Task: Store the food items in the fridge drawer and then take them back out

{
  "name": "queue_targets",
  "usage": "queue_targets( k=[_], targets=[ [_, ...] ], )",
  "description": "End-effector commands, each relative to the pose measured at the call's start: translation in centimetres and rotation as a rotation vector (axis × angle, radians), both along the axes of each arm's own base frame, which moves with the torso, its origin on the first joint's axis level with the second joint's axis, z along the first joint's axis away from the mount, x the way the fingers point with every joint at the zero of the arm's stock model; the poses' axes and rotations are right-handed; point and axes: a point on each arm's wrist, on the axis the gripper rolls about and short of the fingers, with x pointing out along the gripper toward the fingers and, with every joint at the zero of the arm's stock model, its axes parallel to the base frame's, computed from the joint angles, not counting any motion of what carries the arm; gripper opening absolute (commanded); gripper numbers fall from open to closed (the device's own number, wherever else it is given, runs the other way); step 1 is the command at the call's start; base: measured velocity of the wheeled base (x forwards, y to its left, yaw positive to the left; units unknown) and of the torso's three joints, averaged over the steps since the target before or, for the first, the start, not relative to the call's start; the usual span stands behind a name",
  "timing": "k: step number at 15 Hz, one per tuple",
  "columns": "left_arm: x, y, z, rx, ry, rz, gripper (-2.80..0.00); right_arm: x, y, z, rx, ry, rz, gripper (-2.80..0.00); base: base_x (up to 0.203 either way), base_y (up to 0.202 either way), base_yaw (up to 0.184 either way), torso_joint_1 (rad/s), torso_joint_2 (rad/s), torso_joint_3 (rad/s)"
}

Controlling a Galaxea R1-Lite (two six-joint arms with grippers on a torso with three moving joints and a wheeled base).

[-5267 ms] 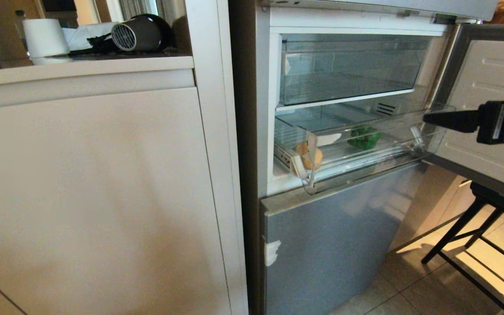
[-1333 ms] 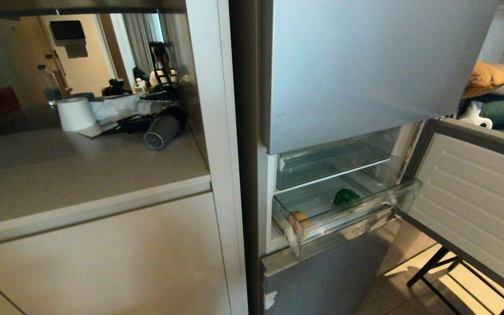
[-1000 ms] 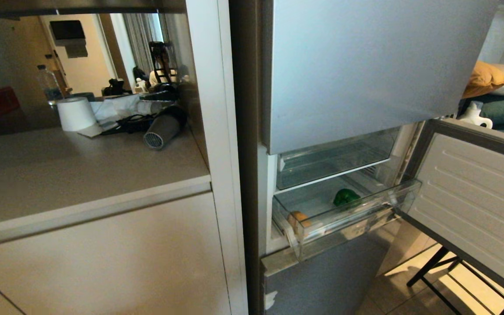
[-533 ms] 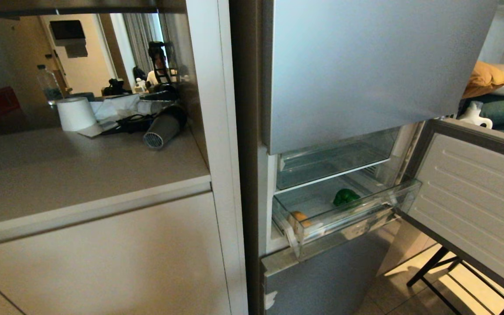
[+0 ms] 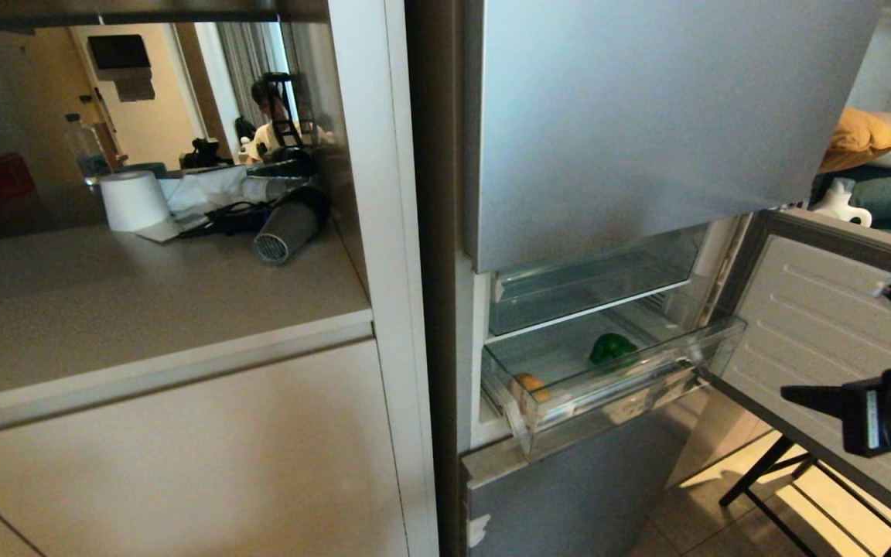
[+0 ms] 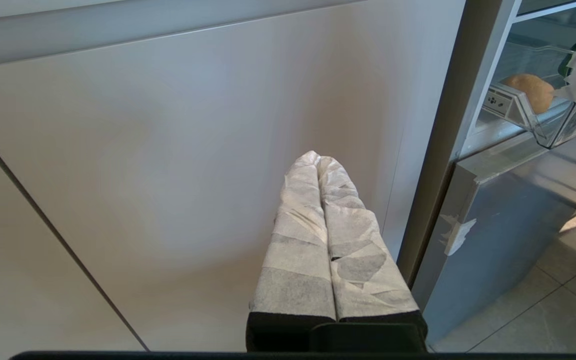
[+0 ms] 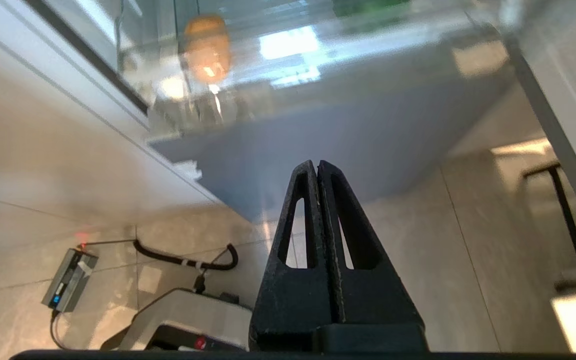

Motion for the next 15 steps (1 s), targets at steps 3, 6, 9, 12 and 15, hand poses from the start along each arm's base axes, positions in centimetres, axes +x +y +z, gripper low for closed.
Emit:
queue_targets(
  k=[3,6,9,12,15],
  targets=[
    [0.1,0.0,-0.3,0.0,0.011,0.001,-2.8,7.3,0.4,-4.0,0.03,0.088,0.081,-2.8,0.0,0.0,0.0,0.0,0.0,0.0],
    [0.1,0.0,-0.3,0.0,0.011,0.0,-2.8,11.7,0.7,-6.3,0.047,0.063,0.124,-2.8,0.0,0.0,0.0,0.0,0.0,0.0],
    [0.1,0.0,-0.3,0.0,0.011,0.001,-2.8,14.7,1.1,-7.9,0.046,0.049,0.146,-2.8,0.0,0.0,0.0,0.0,0.0,0.0],
    [0.1,0.0,-0.3,0.0,0.011,0.001,-2.8,16.5,1.6,-8.5,0.045,0.045,0.16,-2.8,0.0,0.0,0.0,0.0,0.0,0.0],
    [0.1,0.0,-0.3,0.0,0.011,-0.001,-2.8,18.2,1.9,-8.9,0.044,0.032,0.168,-2.8,0.0,0.0,0.0,0.0,0.0,0.0]
  ],
)
